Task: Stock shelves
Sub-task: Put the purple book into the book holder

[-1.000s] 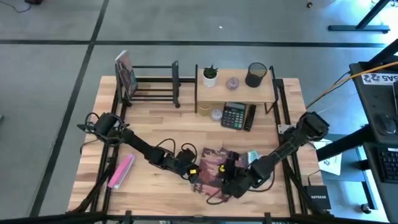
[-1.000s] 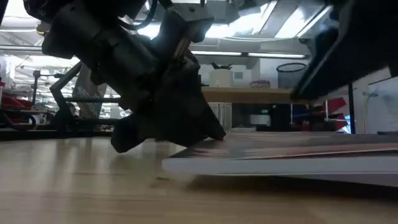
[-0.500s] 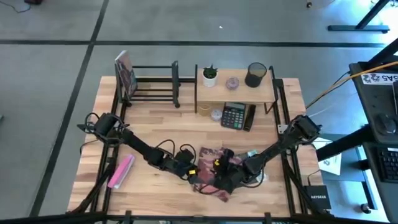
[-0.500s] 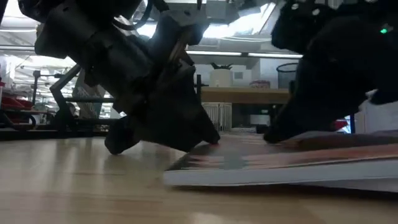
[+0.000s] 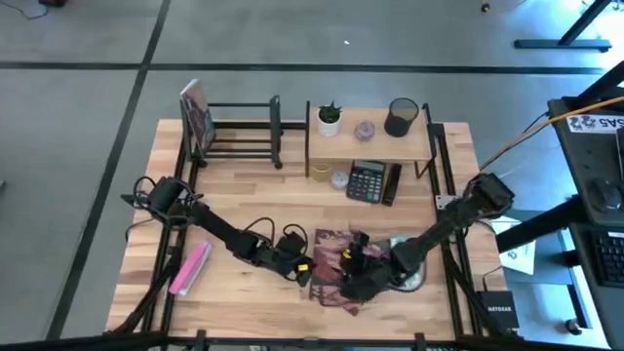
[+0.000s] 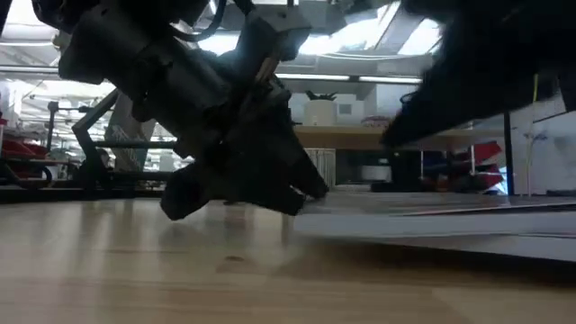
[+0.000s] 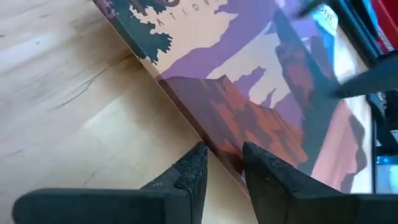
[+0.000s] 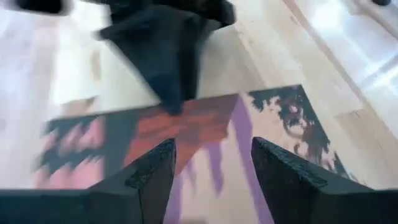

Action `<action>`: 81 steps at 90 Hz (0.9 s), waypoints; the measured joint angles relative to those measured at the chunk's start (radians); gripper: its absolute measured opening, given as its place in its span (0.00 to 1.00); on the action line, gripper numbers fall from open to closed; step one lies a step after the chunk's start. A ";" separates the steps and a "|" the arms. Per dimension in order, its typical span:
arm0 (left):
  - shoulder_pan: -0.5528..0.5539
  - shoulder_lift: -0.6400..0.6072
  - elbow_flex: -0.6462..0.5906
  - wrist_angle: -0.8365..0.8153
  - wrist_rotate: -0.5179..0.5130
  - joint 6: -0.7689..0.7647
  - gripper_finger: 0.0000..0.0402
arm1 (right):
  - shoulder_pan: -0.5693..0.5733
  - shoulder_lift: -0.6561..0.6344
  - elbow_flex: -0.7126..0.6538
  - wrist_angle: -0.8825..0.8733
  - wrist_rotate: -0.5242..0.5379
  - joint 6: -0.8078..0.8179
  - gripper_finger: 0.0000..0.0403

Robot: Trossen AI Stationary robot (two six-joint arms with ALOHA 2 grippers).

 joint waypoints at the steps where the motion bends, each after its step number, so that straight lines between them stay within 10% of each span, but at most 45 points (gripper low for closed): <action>1: 0.000 0.000 0.000 0.000 0.000 0.000 0.24 | 0.003 -0.002 0.000 -0.011 -0.001 0.010 0.49; 21: 0.000 0.000 0.000 -0.006 0.001 -0.003 0.43 | 0.036 0.028 -0.004 -0.192 -0.071 0.210 0.49; 42: 0.001 0.000 -0.004 -0.022 -0.012 -0.012 0.52 | -0.002 0.106 -0.031 -0.020 -0.056 0.172 0.49; 65: 0.000 0.000 -0.004 -0.017 -0.018 -0.007 0.51 | -0.043 0.135 -0.033 0.090 -0.042 0.087 0.49; 81: -0.002 -0.003 -0.004 -0.020 -0.040 -0.001 0.30 | -0.042 0.136 -0.034 0.090 -0.034 0.078 0.49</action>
